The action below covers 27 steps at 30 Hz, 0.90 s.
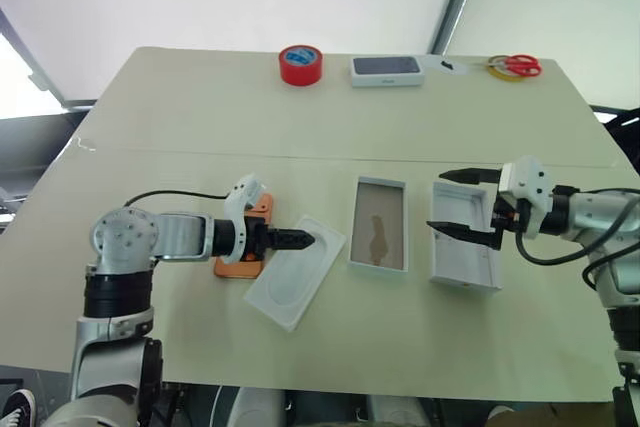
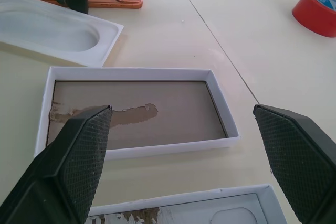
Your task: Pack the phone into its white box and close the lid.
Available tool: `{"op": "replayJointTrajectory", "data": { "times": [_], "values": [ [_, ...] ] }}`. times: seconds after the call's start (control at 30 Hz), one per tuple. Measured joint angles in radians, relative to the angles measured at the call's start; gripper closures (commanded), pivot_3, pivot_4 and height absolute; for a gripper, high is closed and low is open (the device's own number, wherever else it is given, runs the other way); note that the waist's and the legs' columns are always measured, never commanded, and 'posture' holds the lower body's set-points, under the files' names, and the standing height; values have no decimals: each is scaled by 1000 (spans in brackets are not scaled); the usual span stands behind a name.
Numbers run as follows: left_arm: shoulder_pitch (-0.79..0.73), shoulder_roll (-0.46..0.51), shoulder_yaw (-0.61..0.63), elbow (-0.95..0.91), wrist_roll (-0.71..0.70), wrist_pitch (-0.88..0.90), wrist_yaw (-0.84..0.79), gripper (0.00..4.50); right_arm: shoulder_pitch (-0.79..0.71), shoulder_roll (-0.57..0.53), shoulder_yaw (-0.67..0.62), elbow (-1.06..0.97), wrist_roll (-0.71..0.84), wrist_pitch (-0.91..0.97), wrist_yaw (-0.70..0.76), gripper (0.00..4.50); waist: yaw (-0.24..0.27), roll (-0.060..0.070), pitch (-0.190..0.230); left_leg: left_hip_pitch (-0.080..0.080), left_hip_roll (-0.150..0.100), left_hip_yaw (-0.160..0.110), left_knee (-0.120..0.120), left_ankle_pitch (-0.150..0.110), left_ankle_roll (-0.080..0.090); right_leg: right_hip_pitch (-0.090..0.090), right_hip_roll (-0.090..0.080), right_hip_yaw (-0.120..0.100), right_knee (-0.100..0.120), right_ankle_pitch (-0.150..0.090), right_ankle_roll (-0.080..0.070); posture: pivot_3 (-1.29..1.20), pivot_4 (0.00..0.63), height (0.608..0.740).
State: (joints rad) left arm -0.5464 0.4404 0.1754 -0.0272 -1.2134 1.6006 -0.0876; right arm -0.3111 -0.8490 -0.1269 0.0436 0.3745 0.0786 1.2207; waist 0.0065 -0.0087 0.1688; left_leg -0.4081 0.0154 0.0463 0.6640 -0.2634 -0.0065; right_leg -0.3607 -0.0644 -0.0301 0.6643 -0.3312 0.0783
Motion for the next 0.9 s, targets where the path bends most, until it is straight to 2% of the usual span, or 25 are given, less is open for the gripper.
{"op": "replayJointTrajectory", "data": {
  "times": [0.2,0.43,0.67,0.77,0.9],
  "values": [
    [25,-13,-11,26,78,5,-61,4469,0,0,0,0,0,0,-4,0,5,0,0,0,0,0,0,0,0,0,0,0,0,0,0,0,150,740],
    [30,-25,12,29,108,5,-89,4469,0,0,0,-1,0,0,-9,0,5,0,0,0,0,0,0,0,0,0,0,0,0,0,0,0,150,740],
    [16,-95,210,68,100,5,-24,4469,39,31,14,-113,36,53,-14,0,5,-1,0,0,0,0,0,0,0,0,0,0,0,0,0,0,150,740],
    [-2,-123,287,64,91,4,25,4469,75,54,59,-196,40,89,-22,0,6,-1,0,0,0,0,0,0,0,0,0,0,0,0,0,0,150,740],
    [-10,-228,355,-10,90,-45,112,4469,100,120,190,-302,24,142,-57,0,7,-1,1,-1,0,-1,0,0,0,0,0,0,0,0,0,0,150,740]
  ]
}}
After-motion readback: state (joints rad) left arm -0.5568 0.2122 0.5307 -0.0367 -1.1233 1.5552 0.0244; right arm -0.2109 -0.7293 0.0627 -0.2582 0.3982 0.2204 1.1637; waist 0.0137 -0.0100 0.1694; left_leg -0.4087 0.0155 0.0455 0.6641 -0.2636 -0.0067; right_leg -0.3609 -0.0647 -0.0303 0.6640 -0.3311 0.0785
